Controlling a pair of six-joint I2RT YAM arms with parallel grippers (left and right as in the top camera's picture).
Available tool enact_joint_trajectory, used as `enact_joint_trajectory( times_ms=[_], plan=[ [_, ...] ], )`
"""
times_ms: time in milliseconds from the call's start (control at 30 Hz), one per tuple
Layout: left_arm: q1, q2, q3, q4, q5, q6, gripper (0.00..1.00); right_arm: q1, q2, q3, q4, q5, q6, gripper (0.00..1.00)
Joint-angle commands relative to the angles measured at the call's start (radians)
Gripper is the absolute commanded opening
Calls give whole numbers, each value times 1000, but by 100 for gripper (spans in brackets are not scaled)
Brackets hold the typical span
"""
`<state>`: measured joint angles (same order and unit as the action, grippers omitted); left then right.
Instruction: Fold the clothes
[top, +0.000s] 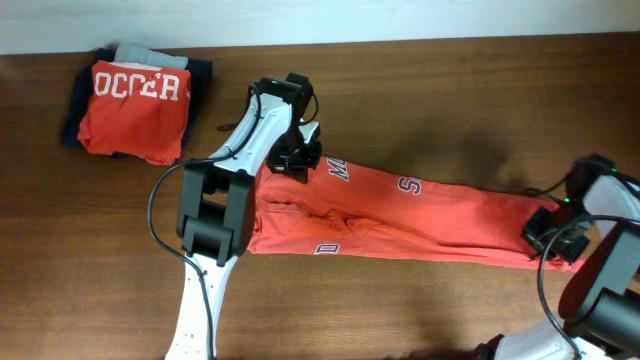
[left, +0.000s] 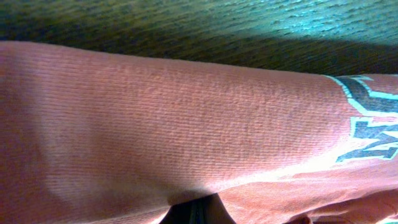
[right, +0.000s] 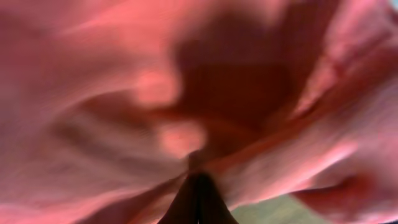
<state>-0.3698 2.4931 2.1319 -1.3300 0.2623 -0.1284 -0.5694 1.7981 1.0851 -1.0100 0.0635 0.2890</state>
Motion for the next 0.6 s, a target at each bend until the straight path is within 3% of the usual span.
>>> enact_joint_trajectory(
  times_ms=[0, 567],
  plan=[
    [21, 6, 10, 2, -19, 2, 2, -49, -8, -8, -15, 19, 50, 4],
    [60, 6, 10, -2, -19, 2, 2, -142, -55, 113, -74, 30, 68, 4]
  ],
)
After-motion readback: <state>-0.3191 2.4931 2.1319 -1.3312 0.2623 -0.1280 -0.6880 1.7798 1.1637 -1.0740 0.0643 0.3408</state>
